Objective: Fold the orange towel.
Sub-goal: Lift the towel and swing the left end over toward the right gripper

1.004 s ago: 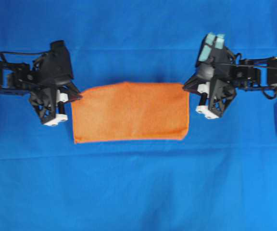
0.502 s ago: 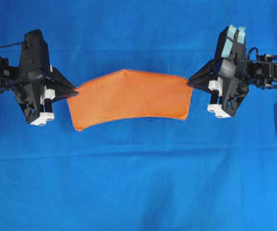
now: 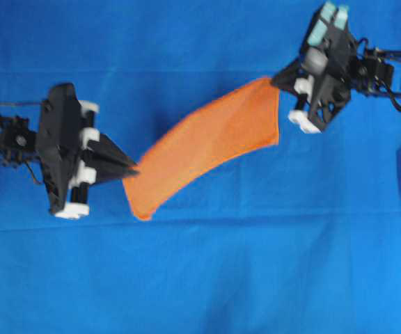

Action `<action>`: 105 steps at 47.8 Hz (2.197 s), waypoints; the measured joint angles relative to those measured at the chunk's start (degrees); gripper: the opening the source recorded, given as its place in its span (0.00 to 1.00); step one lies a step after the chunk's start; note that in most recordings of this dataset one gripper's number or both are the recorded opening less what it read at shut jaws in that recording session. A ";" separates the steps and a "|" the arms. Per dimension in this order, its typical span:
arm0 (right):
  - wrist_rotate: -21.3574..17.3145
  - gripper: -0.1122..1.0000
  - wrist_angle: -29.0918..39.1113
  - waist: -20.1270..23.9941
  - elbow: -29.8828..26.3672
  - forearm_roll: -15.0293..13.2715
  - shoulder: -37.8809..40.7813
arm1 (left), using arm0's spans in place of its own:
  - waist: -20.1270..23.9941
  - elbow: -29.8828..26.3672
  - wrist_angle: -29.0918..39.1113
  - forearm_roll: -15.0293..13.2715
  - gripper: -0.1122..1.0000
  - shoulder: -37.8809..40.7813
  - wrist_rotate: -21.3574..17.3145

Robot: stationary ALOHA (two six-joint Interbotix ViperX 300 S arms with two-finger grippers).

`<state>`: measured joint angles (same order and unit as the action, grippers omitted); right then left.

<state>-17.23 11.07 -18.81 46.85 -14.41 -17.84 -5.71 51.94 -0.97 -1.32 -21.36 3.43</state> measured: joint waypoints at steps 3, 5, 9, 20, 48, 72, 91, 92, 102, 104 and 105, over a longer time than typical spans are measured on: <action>-0.09 0.13 -0.35 -1.58 -1.49 -1.41 1.67 | -1.58 -1.76 -1.05 0.00 0.12 2.02 -2.20; -0.09 0.13 -0.53 -2.29 -2.55 -2.29 2.72 | -2.55 -3.43 -1.58 0.09 0.12 3.78 -4.48; -0.09 0.13 -1.05 -3.34 -5.01 -4.04 5.01 | -3.87 -6.50 -2.02 0.09 0.12 6.59 -8.70; -0.09 0.13 -2.11 -4.22 -11.60 -8.53 10.63 | -4.66 -14.15 -2.11 0.09 0.12 13.71 -13.89; 0.00 0.13 -2.20 -5.01 -14.24 -10.46 12.66 | -4.39 -24.87 -3.52 0.00 0.12 24.43 -16.17; 0.00 0.13 -0.18 -8.44 -1.85 -10.55 -0.26 | -2.64 -41.57 -5.19 0.00 0.12 40.08 -16.35; 0.00 0.13 -2.02 -8.44 -2.02 -10.63 4.75 | -2.64 -40.08 -5.89 0.00 0.12 42.01 -15.29; 0.00 0.13 -2.81 -8.44 -2.29 -10.55 5.80 | -2.64 -39.37 -5.89 -0.09 0.12 41.84 -14.68; 0.09 0.13 -8.35 -7.47 -7.03 -10.72 14.85 | -2.72 -30.15 -6.59 -0.88 0.12 38.23 -10.81; 0.09 0.13 -8.70 -7.12 -8.26 -10.72 16.70 | -2.72 -28.48 -7.21 -0.88 0.12 37.53 -9.58; 0.09 0.13 -8.79 -7.03 -8.79 -10.72 17.40 | -2.72 -27.69 -7.56 -0.88 0.12 37.27 -8.88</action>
<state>-17.14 2.29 -25.84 38.06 -25.14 -0.44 -8.44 24.26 -8.53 -2.20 15.91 -5.45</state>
